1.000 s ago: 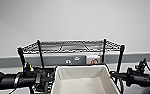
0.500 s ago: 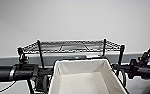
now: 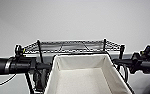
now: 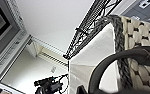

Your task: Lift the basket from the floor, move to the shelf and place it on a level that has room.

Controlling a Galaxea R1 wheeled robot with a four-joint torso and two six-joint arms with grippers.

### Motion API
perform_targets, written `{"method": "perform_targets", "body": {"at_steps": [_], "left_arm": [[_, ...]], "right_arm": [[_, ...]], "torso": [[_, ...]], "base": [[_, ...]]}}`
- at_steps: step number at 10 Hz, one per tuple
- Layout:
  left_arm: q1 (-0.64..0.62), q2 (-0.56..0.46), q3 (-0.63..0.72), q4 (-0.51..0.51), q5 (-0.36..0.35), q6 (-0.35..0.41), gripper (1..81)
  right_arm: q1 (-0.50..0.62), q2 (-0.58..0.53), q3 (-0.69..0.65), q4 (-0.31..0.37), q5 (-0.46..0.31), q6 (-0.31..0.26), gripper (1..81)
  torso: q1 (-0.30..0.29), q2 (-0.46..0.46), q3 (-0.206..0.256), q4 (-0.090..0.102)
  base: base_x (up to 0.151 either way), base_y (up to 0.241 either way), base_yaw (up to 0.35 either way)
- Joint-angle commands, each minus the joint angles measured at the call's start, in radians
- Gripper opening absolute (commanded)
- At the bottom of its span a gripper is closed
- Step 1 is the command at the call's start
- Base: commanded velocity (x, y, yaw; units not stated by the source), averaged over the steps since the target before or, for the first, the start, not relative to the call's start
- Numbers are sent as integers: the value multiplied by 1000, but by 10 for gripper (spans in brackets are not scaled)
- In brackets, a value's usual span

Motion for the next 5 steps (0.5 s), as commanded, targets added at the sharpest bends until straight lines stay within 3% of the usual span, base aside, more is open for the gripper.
{"method": "perform_targets", "body": {"at_steps": [1, 5], "left_arm": [[-212, 25, -39, 8, 10, -75, 10], [-330, 97, -119, -58, 77, -100, 10]], "right_arm": [[225, 33, -63, 12, -51, 83, 10], [321, 88, -117, 11, -82, 151, 10]], "torso": [[0, 0, 0, 0], [0, 0, 0, 0]], "base": [[0, 0, 0], [0, 0, 0]]}}
